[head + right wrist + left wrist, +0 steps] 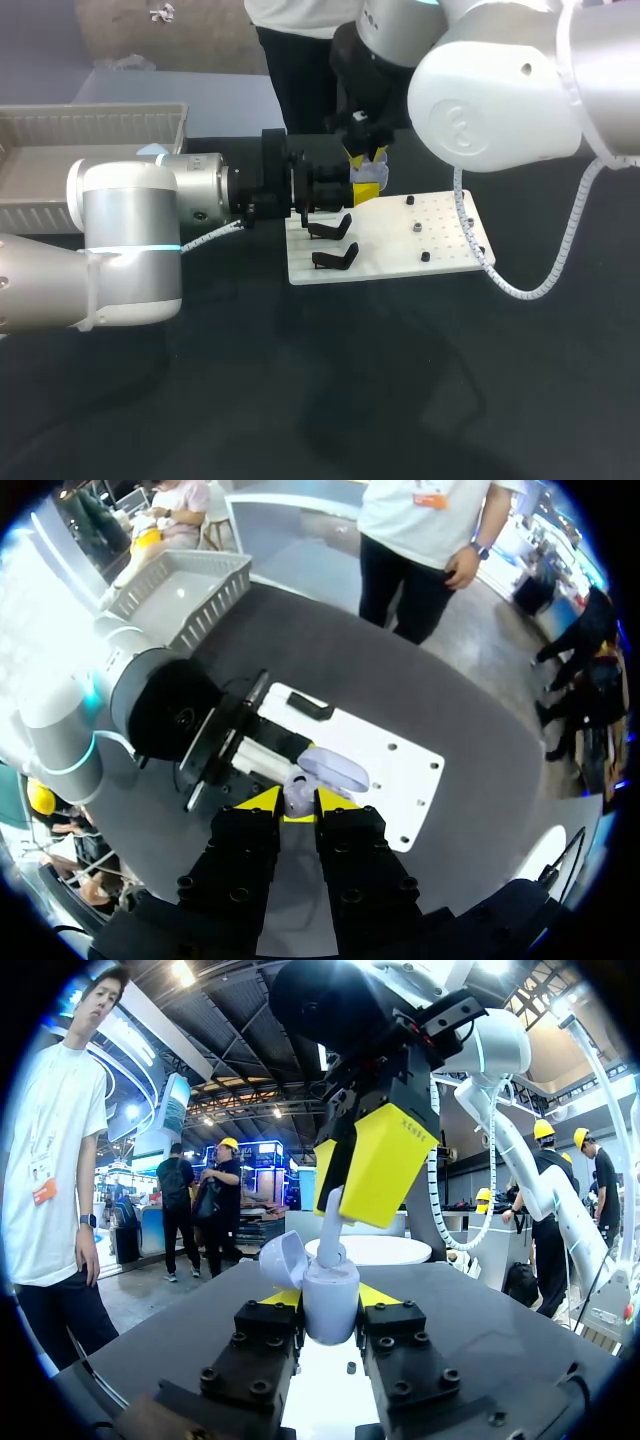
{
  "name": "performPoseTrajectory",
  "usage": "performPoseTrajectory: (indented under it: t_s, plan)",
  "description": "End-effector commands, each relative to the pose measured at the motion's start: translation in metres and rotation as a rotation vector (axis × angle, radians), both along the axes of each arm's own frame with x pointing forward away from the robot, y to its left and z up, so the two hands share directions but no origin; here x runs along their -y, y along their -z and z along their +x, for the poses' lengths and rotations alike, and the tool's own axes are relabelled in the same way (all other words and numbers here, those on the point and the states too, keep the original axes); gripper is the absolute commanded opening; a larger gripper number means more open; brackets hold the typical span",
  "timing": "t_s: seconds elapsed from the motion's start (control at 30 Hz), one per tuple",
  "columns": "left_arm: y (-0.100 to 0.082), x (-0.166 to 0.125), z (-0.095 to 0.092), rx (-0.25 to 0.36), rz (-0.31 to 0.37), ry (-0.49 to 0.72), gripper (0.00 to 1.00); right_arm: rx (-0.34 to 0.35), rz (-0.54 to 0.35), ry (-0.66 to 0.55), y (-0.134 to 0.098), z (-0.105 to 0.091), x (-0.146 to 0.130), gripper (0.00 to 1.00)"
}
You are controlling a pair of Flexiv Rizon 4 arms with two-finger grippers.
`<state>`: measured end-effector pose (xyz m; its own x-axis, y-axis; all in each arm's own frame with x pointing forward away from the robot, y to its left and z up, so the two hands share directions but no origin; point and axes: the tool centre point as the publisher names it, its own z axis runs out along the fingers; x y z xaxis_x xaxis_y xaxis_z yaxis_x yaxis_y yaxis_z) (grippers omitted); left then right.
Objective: Pick up each earbud case from the left stands, insert the matching earbuds, close the lid, and place the case in the box.
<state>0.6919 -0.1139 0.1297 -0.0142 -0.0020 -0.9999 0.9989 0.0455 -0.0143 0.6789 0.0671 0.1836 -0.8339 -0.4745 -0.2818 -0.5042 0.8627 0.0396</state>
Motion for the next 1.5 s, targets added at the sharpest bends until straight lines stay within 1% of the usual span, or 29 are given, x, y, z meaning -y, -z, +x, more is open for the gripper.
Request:
performPoseTrajectory:
  t_s: [0.03, 1.5]
  plan:
    - [0.0009, 0.0002, -0.0014, 0.005, -0.004, -0.006, 0.00, -0.005, -0.005, 0.000, 0.0018, 0.0022, -0.0020, 0.00]
    - [0.0009, 0.0002, -0.0014, 0.005, -0.004, -0.006, 0.00, -0.020, -0.017, -0.008, 0.0099, 0.0049, -0.0028, 0.00]
